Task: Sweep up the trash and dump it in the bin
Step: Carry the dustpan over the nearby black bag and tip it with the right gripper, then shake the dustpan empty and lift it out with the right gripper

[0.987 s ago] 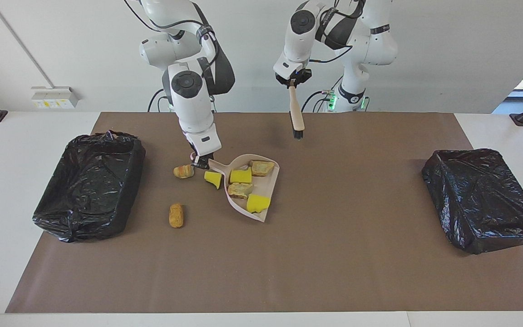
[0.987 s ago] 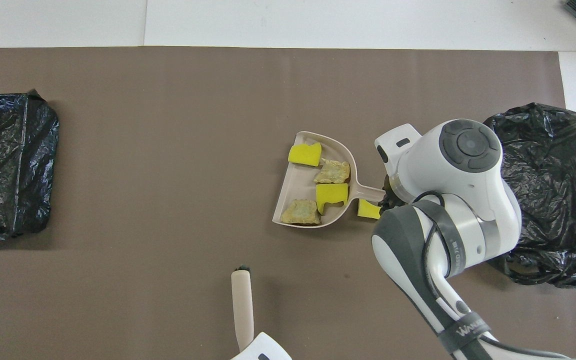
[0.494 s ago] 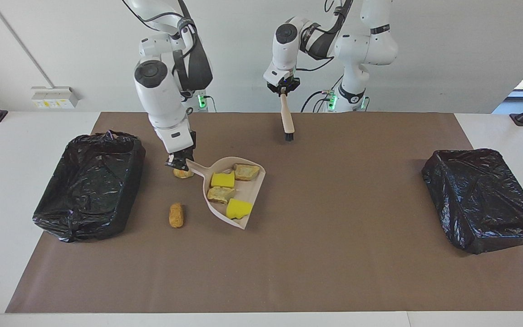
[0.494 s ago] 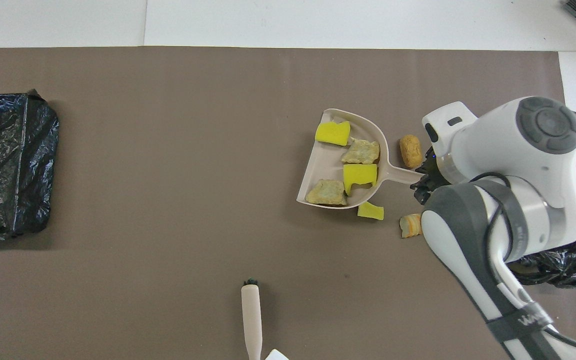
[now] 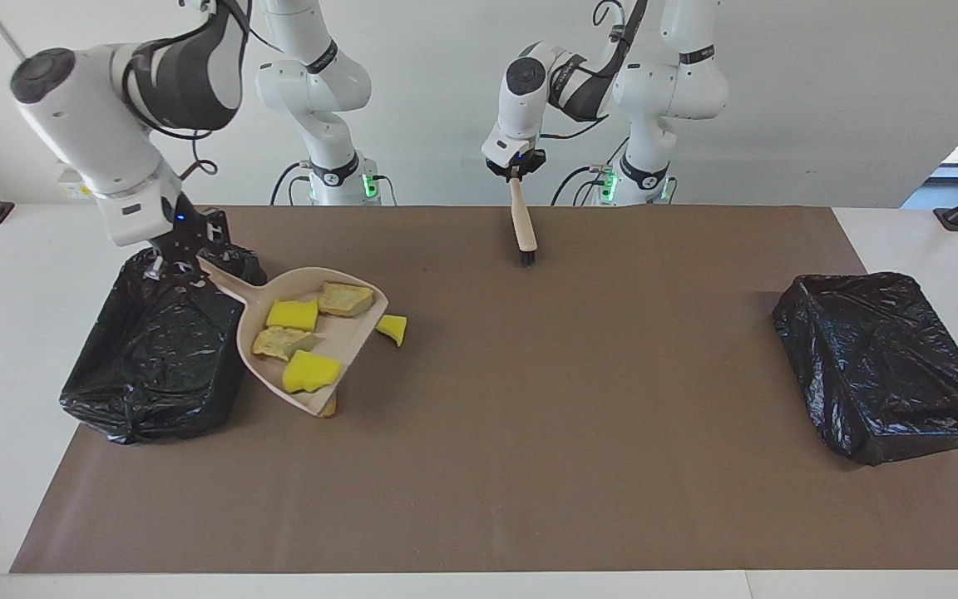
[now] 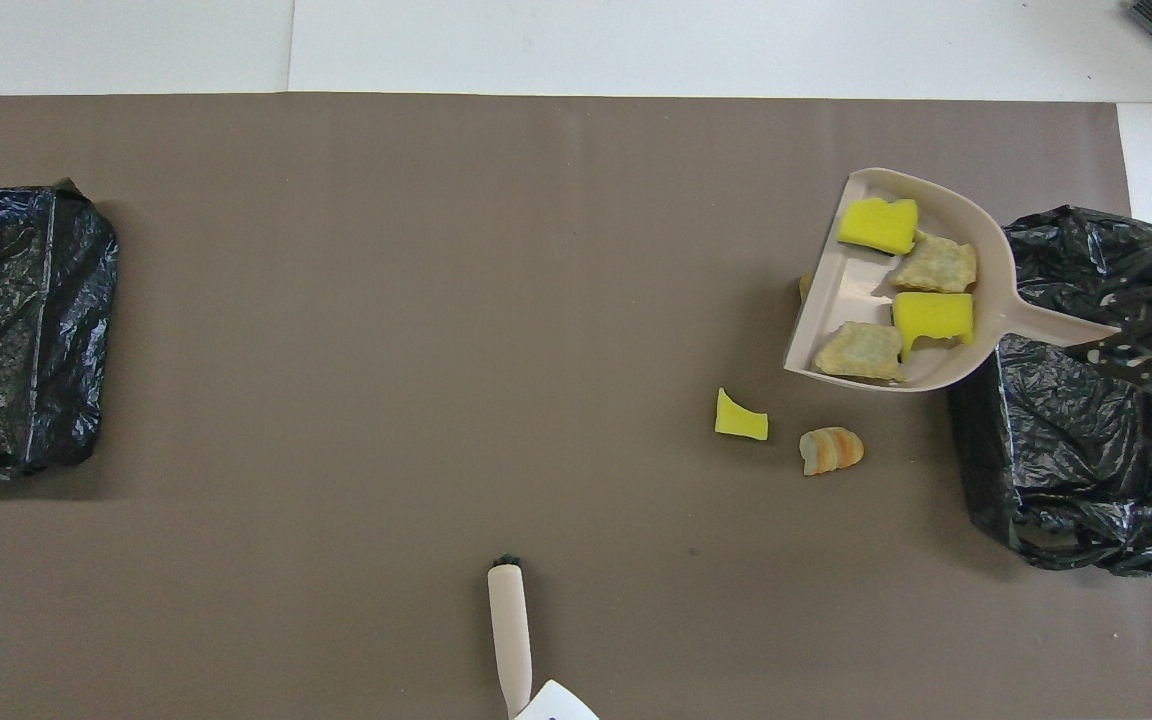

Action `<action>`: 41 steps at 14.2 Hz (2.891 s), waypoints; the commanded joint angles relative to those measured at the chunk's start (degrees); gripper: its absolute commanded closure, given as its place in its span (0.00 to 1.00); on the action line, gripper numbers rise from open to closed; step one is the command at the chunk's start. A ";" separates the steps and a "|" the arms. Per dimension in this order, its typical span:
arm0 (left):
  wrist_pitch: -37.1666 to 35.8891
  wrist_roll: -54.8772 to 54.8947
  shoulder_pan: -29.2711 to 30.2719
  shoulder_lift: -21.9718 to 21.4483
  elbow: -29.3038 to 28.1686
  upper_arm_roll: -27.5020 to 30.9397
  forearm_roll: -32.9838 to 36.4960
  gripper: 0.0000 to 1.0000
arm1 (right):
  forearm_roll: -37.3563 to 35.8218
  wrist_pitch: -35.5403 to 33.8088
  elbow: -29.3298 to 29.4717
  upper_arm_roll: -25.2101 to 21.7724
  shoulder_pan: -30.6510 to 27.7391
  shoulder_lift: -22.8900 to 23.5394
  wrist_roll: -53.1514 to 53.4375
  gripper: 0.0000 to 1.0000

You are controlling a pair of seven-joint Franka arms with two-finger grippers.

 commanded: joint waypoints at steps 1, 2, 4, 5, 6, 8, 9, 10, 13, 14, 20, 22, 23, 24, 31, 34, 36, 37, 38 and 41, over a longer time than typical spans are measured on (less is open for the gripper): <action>0.98 3.45 0.93 0.37 -0.23 -0.52 -1.05 1.00 | 1.03 -5.11 5.21 0.79 -8.18 2.33 -9.56 1.00; 0.98 4.34 1.02 0.37 -0.23 -0.52 -1.05 0.82 | 0.76 -5.91 6.53 0.70 -10.74 2.85 -12.20 1.00; 0.46 4.88 1.11 0.46 -0.23 -0.52 -1.05 0.58 | -2.39 -6.01 9.69 0.70 -15.14 4.17 -18.09 1.00; 0.54 4.96 1.28 0.46 -0.14 -0.52 -1.05 0.45 | -3.89 -5.66 11.10 0.70 -17.16 4.79 -20.20 1.00; 0.80 4.97 1.72 0.90 0.03 -0.44 -0.96 0.23 | -5.47 -5.05 11.90 0.70 -18.66 5.14 -22.66 1.00; 0.98 7.41 2.59 1.51 1.43 -0.26 -0.70 0.00 | -11.42 -0.68 11.73 0.70 -19.38 5.23 -24.70 1.00; 1.24 9.08 3.38 1.43 1.70 -0.08 -0.35 0.00 | -15.99 2.75 11.03 0.79 -18.94 5.14 -25.40 1.00; 1.07 9.71 4.78 1.43 2.92 0.18 0.00 0.00 | -19.69 5.13 8.59 1.14 -18.15 4.53 -25.59 1.00; 0.02 11.12 6.64 1.69 8.72 7.53 5.60 0.00 | -27.44 6.21 6.11 1.49 -12.36 4.18 -21.66 1.00; -1.03 11.38 6.56 2.04 10.74 10.43 8.59 0.00 | -28.94 5.95 5.75 1.49 -11.13 4.00 -19.11 1.00; -14.05 18.49 6.29 12.22 29.45 27.05 29.87 0.00 | -35.62 5.42 2.15 1.49 -4.80 3.12 -12.14 1.00; -14.05 20.16 6.29 16.61 35.60 30.66 33.56 0.00 | -38.26 2.97 3.11 1.49 -4.08 3.38 -11.79 1.00; -14.31 21.04 6.29 18.11 38.59 32.42 34.71 0.00 | -38.70 2.26 3.72 1.41 -4.08 3.47 -12.31 1.00; -14.83 22.53 6.29 19.78 41.49 35.13 34.81 0.00 | -40.53 1.12 4.25 1.41 -4.00 3.13 -12.66 1.00; -23.08 42.37 6.47 22.26 55.12 46.04 34.81 0.00 | -45.48 -11.08 9.78 2.90 -1.01 -1.45 -14.52 1.00; -29.68 47.50 6.55 22.52 59.44 49.04 34.81 0.00 | -41.80 -14.43 10.67 5.69 1.10 -1.97 -4.98 1.00; -31.27 47.59 6.64 22.52 61.55 50.10 34.81 0.00 | -38.55 -17.07 11.99 9.30 1.10 -1.98 5.47 1.00; -31.54 47.68 6.73 22.61 62.51 50.10 34.81 0.00 | -36.36 -17.61 11.99 11.49 1.10 -2.06 12.31 1.00; -31.63 48.55 6.73 22.61 62.70 50.19 34.81 0.00 | -33.90 -17.70 11.99 13.17 1.02 -2.06 18.91 1.00; -31.27 51.37 6.82 21.73 62.18 50.19 34.98 0.00 | -27.30 -17.52 11.99 17.56 1.10 -2.24 39.38 1.00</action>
